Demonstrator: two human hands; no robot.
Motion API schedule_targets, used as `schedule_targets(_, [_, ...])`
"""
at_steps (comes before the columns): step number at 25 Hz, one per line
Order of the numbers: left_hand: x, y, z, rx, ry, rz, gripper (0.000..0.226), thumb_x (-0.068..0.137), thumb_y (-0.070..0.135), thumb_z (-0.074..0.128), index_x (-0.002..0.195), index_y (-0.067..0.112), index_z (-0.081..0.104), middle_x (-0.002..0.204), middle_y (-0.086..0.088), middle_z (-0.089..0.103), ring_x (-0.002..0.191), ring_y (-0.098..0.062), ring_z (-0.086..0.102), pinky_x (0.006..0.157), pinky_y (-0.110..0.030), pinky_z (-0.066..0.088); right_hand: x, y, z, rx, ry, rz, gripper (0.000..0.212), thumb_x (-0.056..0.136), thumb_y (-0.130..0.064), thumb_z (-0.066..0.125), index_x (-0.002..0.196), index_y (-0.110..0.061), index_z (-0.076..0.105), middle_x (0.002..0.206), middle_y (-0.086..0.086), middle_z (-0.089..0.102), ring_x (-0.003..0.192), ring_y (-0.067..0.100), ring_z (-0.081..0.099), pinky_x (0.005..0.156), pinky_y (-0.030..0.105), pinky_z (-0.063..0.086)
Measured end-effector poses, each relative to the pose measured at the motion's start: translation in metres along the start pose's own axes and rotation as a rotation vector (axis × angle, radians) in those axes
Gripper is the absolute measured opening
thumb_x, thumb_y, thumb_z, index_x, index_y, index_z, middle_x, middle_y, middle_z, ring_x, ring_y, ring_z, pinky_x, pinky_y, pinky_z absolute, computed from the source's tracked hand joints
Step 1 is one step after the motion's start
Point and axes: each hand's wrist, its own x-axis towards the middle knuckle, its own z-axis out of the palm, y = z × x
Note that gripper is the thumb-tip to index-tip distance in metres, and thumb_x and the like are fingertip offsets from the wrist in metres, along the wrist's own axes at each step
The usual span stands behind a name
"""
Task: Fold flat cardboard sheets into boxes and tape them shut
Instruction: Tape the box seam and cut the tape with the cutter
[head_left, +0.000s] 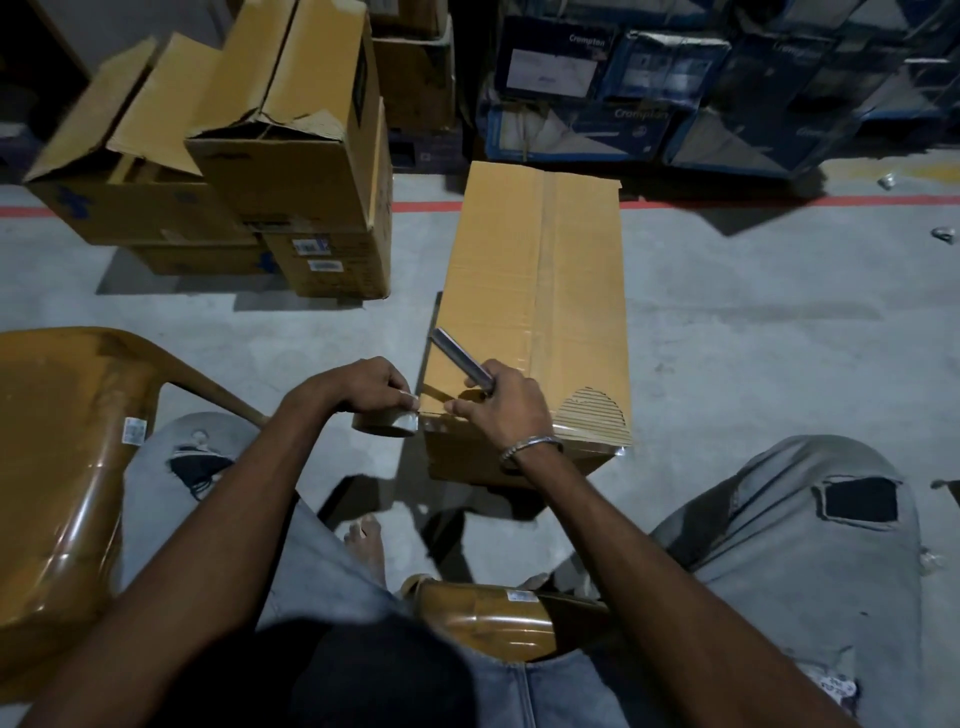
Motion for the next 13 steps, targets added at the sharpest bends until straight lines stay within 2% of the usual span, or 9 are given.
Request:
schedule_targets(2, [-0.001, -0.001, 0.0, -0.018, -0.01, -0.014, 0.021, 0.095, 0.038, 0.072, 0.085, 0.023, 0.082, 0.091, -0.001, 0.076, 0.089, -0.023, 0.066, 0.078, -0.038, 0.051, 0.009, -0.015, 0.014, -0.062, -0.065, 0.003, 0.047, 0.068, -0.053, 0.088, 0.096, -0.027, 0.06, 0.089, -0.003, 0.071, 0.081, 0.024, 0.066, 0.064, 0.031, 0.051])
schedule_targets(6, [-0.001, -0.004, -0.002, -0.038, -0.018, -0.015, 0.024, 0.095, 0.04, 0.072, 0.092, 0.019, 0.084, 0.096, -0.003, 0.077, 0.093, -0.024, 0.068, 0.083, -0.041, 0.055, 0.016, -0.015, 0.022, -0.201, -0.134, 0.005, 0.06, 0.069, -0.055, 0.089, 0.102, -0.024, 0.051, 0.088, 0.002, 0.063, 0.081, 0.028, 0.06, 0.068, 0.035, 0.051])
schedule_targets(10, [0.0, -0.002, -0.003, -0.021, -0.032, -0.003, 0.023, 0.096, 0.038, 0.071, 0.096, 0.019, 0.084, 0.097, -0.002, 0.077, 0.093, -0.023, 0.067, 0.085, -0.042, 0.055, 0.016, 0.011, 0.005, -0.319, -0.149, 0.0, 0.07, 0.069, -0.056, 0.09, 0.117, -0.022, 0.052, 0.1, 0.006, 0.069, 0.089, 0.029, 0.065, 0.076, 0.042, 0.059])
schedule_targets(13, [0.001, -0.002, -0.003, -0.017, -0.031, -0.008, 0.023, 0.096, 0.037, 0.072, 0.098, 0.018, 0.084, 0.098, -0.002, 0.077, 0.094, -0.022, 0.067, 0.085, -0.041, 0.054, 0.013, 0.049, -0.024, -0.453, -0.16, -0.007, 0.067, 0.074, -0.055, 0.086, 0.119, -0.021, 0.051, 0.106, 0.01, 0.071, 0.093, 0.035, 0.067, 0.076, 0.045, 0.059])
